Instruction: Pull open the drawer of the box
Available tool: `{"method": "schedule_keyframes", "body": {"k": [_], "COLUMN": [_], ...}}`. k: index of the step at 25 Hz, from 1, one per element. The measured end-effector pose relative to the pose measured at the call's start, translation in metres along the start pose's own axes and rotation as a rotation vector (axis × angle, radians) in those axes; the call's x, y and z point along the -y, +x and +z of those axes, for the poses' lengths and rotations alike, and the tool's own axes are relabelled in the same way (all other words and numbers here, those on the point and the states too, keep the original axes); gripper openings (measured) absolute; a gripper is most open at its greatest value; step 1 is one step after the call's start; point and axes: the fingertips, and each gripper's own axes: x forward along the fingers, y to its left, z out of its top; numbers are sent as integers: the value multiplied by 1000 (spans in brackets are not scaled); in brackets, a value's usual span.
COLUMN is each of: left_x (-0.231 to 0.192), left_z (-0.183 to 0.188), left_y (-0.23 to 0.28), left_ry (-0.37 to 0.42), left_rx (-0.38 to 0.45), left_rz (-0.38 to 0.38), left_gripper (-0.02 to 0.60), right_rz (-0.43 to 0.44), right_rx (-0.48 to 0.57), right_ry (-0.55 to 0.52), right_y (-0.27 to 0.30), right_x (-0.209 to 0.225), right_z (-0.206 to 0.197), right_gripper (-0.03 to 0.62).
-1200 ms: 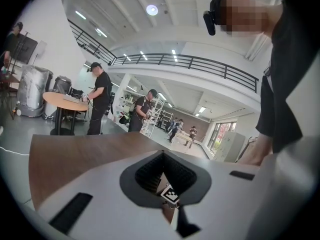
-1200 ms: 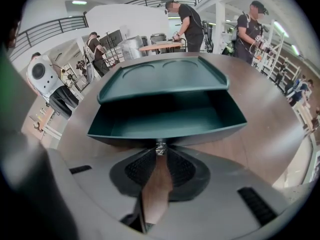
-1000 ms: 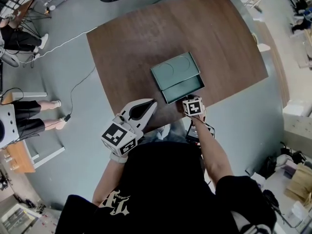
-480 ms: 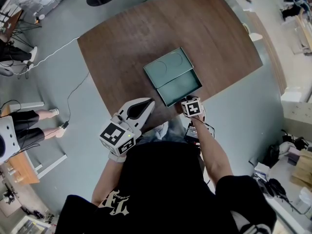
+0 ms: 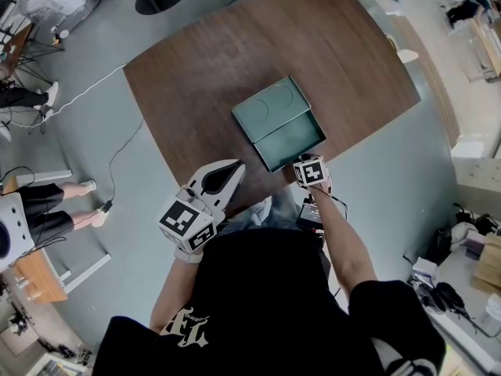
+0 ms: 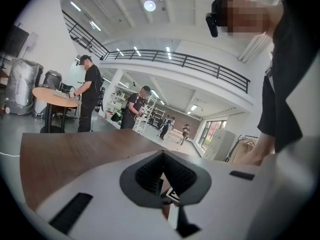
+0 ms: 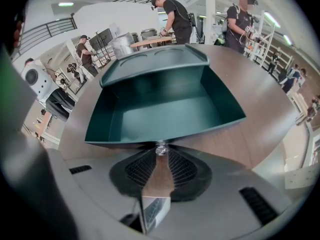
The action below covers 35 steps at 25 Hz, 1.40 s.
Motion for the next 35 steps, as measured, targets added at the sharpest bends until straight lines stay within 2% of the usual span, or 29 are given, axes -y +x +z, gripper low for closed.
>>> {"method": "schedule_keyframes", "body": {"k": [5, 14, 18, 21, 25, 31, 35], "left_x": [-3, -4, -5, -7, -3, 12, 14], "left_z": [1, 0, -2, -4, -5, -5, -3], "left_y": [-8, -22, -29, -31, -31, -26, -24], "left_ry": [-3, 3, -2, -3, 1, 17, 19], "left_rx": [13, 34, 40, 40, 44, 48, 61], "left_rz": [2, -2, -3, -6, -18, -31, -14], "left_gripper": [6, 6, 6, 6, 6, 6, 6], "right_rz": [6, -33, -64, -105, -124, -105, -89], "right_rx": [10, 19, 118, 209, 328, 506, 598], "right_ry": [12, 3, -49, -119, -186, -191, -193], "right_y": [-7, -35, -66, -98, -140, -205, -239], "right_x": [0, 2, 0, 1, -4, -12, -19], "right_z": [1, -3, 17, 39, 62, 88, 105], "right_gripper": [62, 64, 63, -12, -12, -12, -12]}}
